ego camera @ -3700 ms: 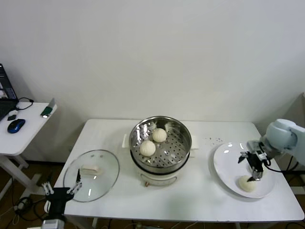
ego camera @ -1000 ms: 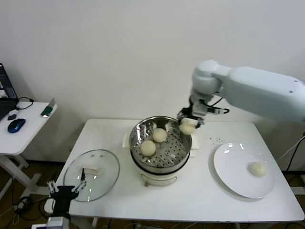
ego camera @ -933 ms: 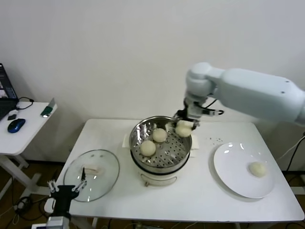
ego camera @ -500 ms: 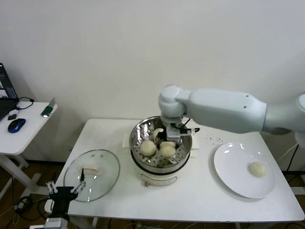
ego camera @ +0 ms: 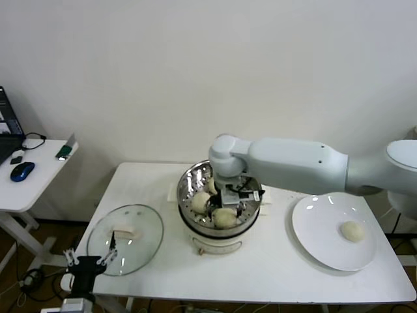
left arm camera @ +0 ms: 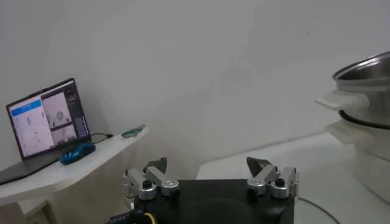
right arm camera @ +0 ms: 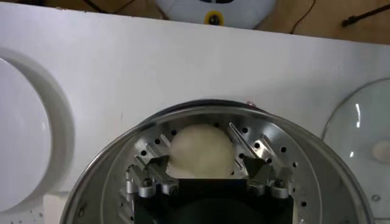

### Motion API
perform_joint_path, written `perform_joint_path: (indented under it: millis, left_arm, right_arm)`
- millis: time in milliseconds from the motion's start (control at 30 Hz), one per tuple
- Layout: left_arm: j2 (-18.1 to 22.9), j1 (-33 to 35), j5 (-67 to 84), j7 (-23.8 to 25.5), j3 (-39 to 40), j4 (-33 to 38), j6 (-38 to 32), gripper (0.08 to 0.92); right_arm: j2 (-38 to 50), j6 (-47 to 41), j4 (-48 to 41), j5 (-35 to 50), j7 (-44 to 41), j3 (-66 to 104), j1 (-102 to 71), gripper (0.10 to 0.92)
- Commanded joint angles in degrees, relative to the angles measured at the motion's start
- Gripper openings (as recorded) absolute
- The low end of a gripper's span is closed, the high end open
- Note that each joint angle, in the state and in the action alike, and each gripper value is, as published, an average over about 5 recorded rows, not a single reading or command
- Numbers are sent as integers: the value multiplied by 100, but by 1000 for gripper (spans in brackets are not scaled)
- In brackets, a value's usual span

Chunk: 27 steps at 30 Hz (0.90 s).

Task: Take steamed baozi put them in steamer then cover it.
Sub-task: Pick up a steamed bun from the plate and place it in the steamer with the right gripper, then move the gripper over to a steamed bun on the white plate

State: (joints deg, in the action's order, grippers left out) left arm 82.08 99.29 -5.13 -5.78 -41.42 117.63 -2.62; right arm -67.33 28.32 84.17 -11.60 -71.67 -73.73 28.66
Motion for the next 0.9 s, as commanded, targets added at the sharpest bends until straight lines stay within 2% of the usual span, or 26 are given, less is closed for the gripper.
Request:
perform_joint_path:
  millis: [33, 400, 500, 667, 767, 900]
  left_arm:
    - [-24, -7, 21, 0, -9, -29, -16, 823]
    - [-14, 12, -71, 1, 39, -43, -96, 823]
    - [-21, 1, -83, 1, 53, -23, -96, 823]
    - [-42, -16, -104, 1, 58, -19, -96, 823]
    - [-67, -13, -114, 2, 58, -24, -103, 823]
    - [-65, -26, -132, 2, 68, -32, -100, 823]
  right_arm:
    - [151, 33, 76, 12, 46, 129, 226, 822]
    - [1669, -522, -210, 1307, 152, -184, 1479, 823]
    - [2309, -801, -442, 1621, 617, -467, 1621, 823]
    - [3441, -2086, -474, 2540, 2109, -1574, 1938, 823]
    - [4062, -2982, -456, 2750, 2056, -1630, 1735, 823]
    - [4637, -3707, -559, 2702, 1502, -1410, 1161, 823]
